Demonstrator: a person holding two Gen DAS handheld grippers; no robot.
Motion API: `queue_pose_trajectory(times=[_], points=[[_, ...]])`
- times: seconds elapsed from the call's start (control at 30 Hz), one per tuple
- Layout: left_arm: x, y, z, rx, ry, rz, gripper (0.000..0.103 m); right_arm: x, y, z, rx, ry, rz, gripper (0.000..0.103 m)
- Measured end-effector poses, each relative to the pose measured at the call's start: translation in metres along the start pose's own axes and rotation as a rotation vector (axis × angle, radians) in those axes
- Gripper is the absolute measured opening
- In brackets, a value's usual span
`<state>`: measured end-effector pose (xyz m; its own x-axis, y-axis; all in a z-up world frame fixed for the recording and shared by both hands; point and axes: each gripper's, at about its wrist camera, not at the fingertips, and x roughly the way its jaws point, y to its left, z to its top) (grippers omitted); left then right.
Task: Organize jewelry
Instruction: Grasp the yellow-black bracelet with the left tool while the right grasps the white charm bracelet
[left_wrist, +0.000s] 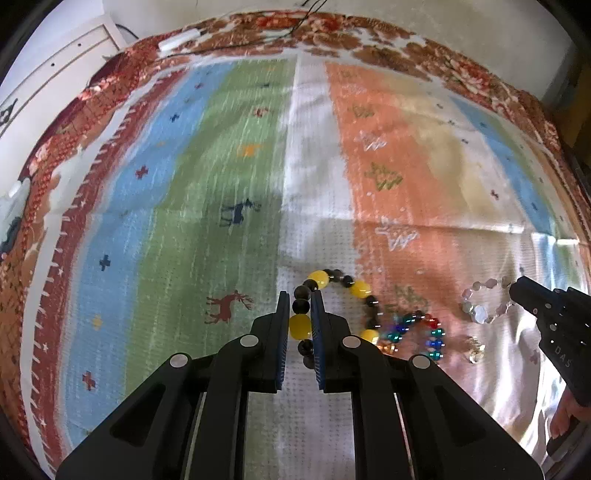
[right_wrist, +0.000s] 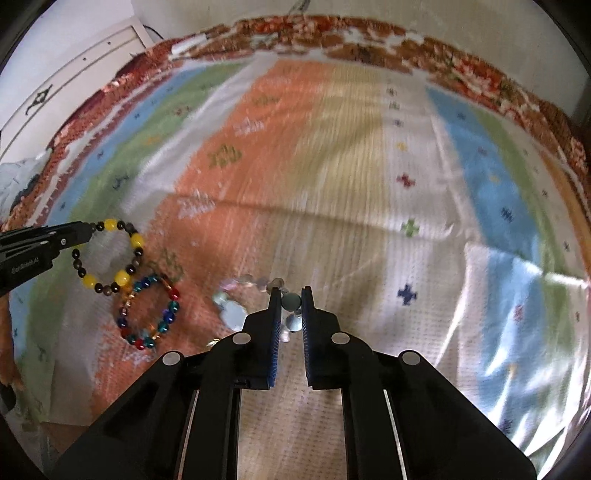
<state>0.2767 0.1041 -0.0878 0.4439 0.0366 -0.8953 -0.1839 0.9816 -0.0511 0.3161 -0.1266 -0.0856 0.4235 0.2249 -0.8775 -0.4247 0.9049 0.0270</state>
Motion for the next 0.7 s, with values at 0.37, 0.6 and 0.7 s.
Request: queue_pose_trajectory(times=[0.37,0.6,0.7], points=[[-0.031,-0.011,-0.007,0.037,-0.068,0.000,0.011,-0.022,0.007,-0.011,-0.011,-0.028,-0.023,0.011],[-0.052,-0.009,-0.013,0.009,-0.114,-0.012,0.011,-0.047,0.010,-0.013,-0.008,-0.083,0.003,0.011],[-0.064,-0.009,-0.017,-0.004,-0.138,-0.029,0.011,-0.061,0.009,-0.014,-0.004,-0.114,0.014,0.011]])
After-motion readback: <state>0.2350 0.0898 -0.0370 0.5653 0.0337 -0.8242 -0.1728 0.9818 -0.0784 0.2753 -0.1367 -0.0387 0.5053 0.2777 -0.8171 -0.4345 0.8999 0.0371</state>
